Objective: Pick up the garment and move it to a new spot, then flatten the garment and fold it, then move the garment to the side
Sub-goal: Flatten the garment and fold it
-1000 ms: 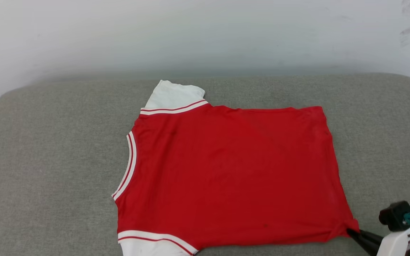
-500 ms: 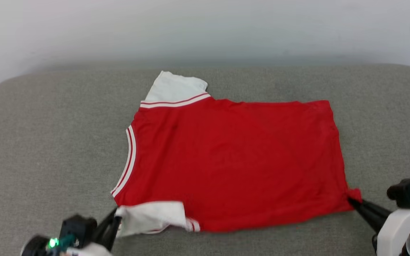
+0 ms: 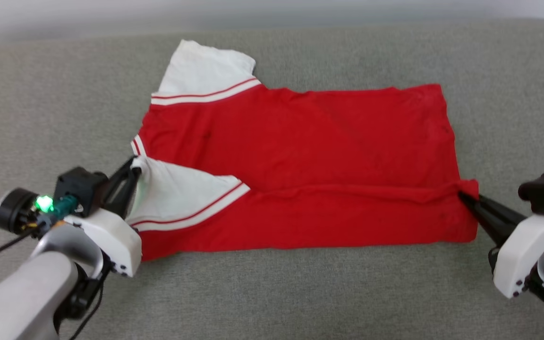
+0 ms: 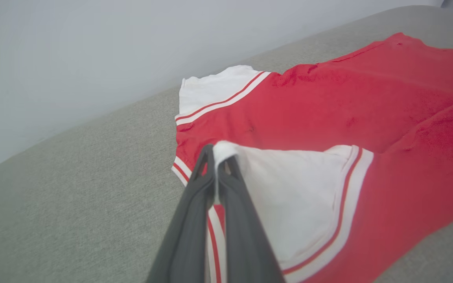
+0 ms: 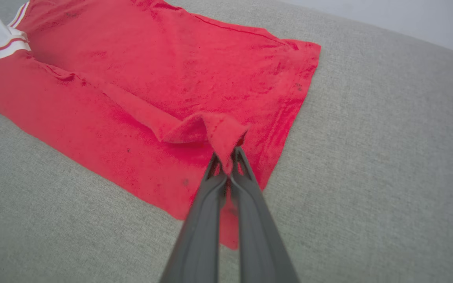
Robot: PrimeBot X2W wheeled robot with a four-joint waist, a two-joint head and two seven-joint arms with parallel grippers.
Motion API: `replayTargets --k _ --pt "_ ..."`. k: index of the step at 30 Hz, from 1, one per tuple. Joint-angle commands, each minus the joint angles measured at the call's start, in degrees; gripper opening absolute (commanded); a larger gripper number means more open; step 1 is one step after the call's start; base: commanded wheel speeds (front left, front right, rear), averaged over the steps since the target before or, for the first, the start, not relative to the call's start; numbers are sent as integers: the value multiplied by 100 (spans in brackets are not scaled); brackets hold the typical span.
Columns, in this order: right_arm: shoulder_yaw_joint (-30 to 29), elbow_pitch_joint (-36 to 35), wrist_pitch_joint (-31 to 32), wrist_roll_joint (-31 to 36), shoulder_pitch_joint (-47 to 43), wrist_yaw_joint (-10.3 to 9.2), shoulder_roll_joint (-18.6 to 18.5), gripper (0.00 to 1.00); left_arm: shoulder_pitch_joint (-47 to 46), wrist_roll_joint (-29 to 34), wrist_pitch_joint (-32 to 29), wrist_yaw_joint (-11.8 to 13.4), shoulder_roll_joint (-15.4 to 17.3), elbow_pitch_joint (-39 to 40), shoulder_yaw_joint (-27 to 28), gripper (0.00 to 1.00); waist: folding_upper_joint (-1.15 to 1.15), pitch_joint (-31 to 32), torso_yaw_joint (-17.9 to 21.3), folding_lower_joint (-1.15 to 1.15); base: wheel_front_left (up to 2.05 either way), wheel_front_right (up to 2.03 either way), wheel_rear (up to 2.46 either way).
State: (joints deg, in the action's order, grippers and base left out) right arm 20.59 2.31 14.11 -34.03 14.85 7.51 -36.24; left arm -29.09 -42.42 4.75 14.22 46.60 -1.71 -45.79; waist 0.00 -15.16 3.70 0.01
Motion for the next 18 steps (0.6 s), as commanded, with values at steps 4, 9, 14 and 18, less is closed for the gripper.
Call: replayTargets --k 4,9,14,18 --pt "-34 203 101 10 365 -5 134 0 -351 7 -25 -229 -94 -429 15 0 0 -477 127 -1 0 0 0" --pt "76 609 163 79 720 -5 202 0 -583 -113 -6 -540 -284 -1093 7 0 0 -715 145 -1 0 0 0" --pt "311 1105 152 105 1003 -5 205 0 -663 -80 33 -757 -427 -1698 -124 0 0 -800 167 -1 0 0 0" --pt "499 1421 96 32 1127 -7 214 0 -675 -150 65 -925 -579 -2087 -201 0 0 -760 149 -1 0 0 0"
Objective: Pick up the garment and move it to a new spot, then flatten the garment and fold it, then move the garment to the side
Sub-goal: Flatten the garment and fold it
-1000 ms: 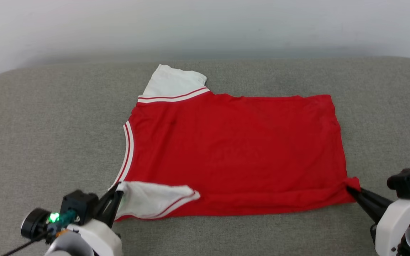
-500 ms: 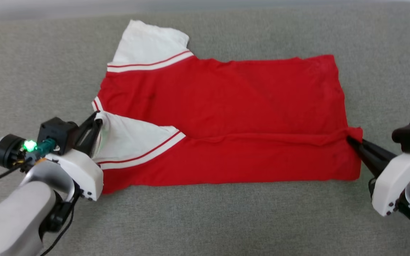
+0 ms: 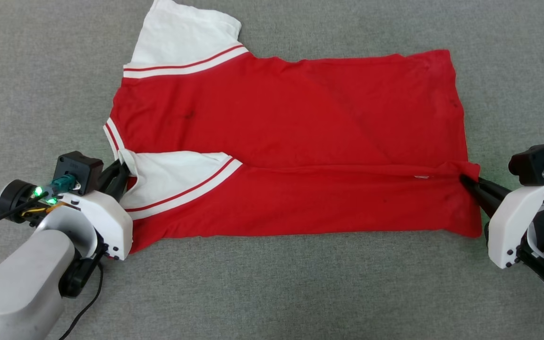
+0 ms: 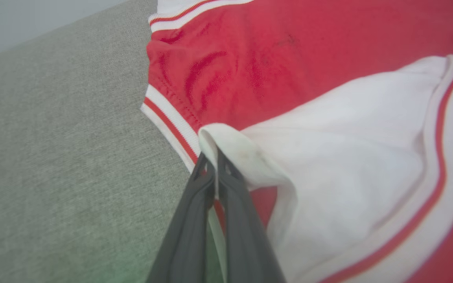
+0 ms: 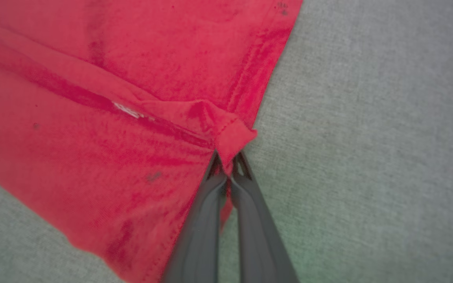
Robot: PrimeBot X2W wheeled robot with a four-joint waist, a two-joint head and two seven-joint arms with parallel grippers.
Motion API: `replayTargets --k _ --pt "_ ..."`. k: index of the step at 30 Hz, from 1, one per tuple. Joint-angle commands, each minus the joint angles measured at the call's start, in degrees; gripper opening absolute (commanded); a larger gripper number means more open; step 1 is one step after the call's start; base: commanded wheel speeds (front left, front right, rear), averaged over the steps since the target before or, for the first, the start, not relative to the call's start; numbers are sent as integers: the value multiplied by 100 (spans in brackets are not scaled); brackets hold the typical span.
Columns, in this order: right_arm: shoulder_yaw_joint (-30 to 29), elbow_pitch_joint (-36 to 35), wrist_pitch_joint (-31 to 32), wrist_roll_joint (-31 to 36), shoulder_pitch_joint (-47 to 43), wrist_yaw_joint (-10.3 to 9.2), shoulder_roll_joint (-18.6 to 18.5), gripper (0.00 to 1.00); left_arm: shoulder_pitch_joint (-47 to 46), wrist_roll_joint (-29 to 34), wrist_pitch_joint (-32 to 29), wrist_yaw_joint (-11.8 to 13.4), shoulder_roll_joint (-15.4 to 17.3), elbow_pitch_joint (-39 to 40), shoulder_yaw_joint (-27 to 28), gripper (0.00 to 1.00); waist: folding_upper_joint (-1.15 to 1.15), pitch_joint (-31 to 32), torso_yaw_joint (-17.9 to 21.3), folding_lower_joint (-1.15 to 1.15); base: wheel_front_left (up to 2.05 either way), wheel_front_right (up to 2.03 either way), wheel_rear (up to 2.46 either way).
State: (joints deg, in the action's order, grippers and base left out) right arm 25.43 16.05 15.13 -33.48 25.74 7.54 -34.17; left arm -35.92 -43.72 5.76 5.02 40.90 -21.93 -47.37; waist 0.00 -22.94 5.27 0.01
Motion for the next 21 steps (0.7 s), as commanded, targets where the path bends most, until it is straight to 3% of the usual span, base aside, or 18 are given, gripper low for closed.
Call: replayTargets --k 1,2,3,4,9,15,21 --pt "67 86 -34 -46 55 -10 8 0 3 -18 -9 -44 -46 -140 -60 0 0 48 -15 -1 0 0 0" --pt "96 118 -54 -67 80 -10 6 4 -8 -17 22 -52 -84 -201 -62 0 0 87 -23 -1 0 0 0" --pt "122 140 -98 -89 108 -10 17 49 -33 -10 68 -59 -101 -253 -58 37 0 132 -28 -1 0 0 0" --pt "128 131 -160 -84 141 -10 26 100 -75 27 97 -56 -111 -294 -59 100 0 193 -36 -1 0 0 0" --pt "190 -33 -304 -99 59 -10 -56 100 -270 113 175 -95 -87 -232 -47 100 0 534 -98 -1 0 0 0" --pt "94 -268 -353 -70 -126 -9 -123 100 -618 116 -179 -132 98 61 -7 100 0 813 -185 -1 0 0 0" --pt "-112 -679 -254 44 -261 -9 -122 100 -1110 -81 -1456 -322 579 697 -52 100 0 968 -217 -1 0 0 0"
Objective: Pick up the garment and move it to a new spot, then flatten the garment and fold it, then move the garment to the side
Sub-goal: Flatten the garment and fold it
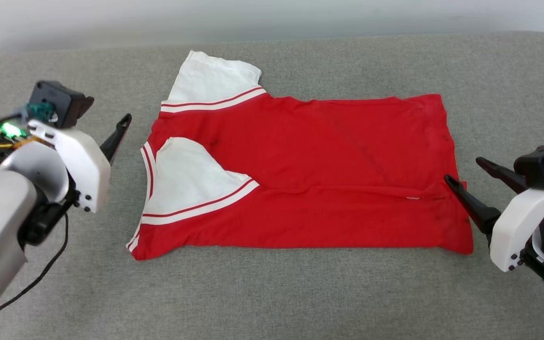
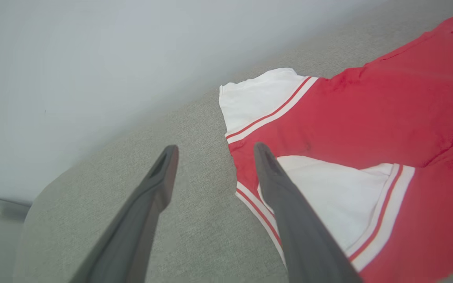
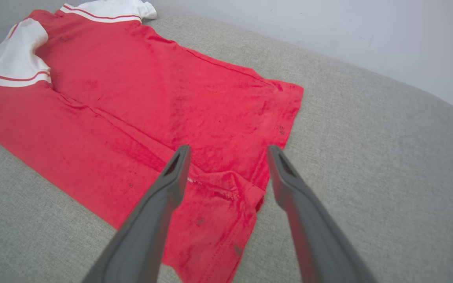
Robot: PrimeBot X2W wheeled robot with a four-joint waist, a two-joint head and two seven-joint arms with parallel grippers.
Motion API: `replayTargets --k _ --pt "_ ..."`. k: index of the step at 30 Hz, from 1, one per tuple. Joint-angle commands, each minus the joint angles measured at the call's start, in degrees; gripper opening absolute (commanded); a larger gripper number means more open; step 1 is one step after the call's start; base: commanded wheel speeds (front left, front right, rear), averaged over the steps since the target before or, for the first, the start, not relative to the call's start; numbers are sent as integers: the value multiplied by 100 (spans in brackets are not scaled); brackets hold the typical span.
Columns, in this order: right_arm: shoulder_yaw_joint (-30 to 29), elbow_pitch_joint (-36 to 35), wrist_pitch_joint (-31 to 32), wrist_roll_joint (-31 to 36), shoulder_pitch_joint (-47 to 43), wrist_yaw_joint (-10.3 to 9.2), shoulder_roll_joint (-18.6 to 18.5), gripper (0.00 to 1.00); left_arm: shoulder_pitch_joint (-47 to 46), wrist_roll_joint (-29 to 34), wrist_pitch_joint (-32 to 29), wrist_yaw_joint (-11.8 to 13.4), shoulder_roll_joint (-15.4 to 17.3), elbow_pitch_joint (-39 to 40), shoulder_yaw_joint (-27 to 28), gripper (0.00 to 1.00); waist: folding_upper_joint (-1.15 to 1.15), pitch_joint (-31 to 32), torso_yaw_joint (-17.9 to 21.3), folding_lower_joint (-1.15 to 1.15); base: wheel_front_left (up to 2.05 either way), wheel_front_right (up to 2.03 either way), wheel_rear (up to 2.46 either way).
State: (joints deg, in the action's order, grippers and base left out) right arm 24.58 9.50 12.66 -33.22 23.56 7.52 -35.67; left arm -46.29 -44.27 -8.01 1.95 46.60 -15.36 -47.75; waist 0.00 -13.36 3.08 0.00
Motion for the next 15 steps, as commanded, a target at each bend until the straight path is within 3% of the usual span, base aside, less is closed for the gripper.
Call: replayTargets --k 1,6,11,15 --pt "-63 -65 20 37 -61 -7 40 100 -115 -113 -347 -63 65 116 -46 100 0 21 1 0 0 0 0" --pt "-190 -205 126 104 -174 -7 89 100 -203 -901 -1855 -299 230 417 -154 100 0 49 7 0 0 0 0" --pt "-215 -264 253 108 -245 -7 153 100 -232 -1494 -3217 -362 296 569 -396 100 0 1 46 0 0 0 0" --pt "-148 -275 356 50 -221 -7 196 100 -222 -1725 -3778 -335 304 581 -509 100 0 -74 104 0 0 0 0"
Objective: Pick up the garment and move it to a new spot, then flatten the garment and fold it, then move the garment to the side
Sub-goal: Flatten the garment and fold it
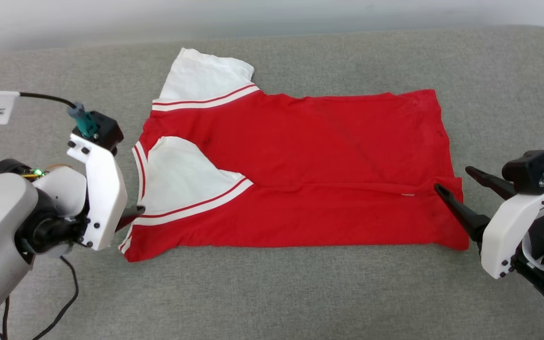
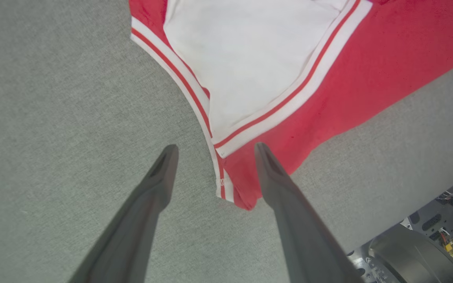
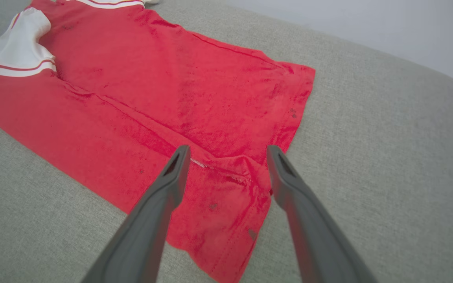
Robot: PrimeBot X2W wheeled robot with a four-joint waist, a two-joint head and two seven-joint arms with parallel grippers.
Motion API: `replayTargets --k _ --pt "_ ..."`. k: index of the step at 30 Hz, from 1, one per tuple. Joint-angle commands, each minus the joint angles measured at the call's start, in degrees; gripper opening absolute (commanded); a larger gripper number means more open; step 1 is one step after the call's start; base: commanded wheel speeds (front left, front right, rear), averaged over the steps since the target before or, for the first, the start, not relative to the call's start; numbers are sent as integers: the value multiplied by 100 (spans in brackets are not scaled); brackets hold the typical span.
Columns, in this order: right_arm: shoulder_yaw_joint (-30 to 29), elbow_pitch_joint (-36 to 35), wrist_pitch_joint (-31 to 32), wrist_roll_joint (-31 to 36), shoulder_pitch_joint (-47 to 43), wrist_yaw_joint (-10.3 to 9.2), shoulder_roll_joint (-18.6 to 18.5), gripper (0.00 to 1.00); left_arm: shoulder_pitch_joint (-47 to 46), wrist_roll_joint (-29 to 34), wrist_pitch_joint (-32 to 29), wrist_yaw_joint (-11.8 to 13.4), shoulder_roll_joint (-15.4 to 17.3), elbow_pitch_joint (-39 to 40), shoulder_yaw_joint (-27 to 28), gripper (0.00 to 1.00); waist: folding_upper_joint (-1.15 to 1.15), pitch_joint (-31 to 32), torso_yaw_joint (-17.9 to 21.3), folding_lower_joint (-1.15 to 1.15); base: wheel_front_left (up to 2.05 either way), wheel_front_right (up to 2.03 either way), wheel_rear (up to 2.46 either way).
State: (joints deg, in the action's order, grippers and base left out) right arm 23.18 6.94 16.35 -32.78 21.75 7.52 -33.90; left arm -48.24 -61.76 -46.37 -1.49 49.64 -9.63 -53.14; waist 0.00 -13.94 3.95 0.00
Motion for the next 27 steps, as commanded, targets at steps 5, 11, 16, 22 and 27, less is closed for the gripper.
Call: replayTargets --k 5,11,16,22,27 --pt "139 68 133 -102 176 -7 68 100 55 -43 -497 -50 -84 -255 -275 100 0 -214 162 0 0 0 0" --pt "317 216 76 -157 380 -7 110 100 254 -81 -753 -152 -182 -641 -545 100 0 -371 283 0 0 0 0" --pt "414 316 23 -209 523 -7 128 100 395 25 -718 -253 -283 -879 -729 93 0 -392 331 0 0 0 0" --pt "487 260 216 -302 817 -7 -160 100 394 -29 -541 -387 -328 -966 -689 0 0 -205 299 0 0 0 0" --pt "738 52 839 -575 1179 -7 -646 100 245 97 -326 -478 -187 -697 -661 0 0 -8 241 0 0 0 0"
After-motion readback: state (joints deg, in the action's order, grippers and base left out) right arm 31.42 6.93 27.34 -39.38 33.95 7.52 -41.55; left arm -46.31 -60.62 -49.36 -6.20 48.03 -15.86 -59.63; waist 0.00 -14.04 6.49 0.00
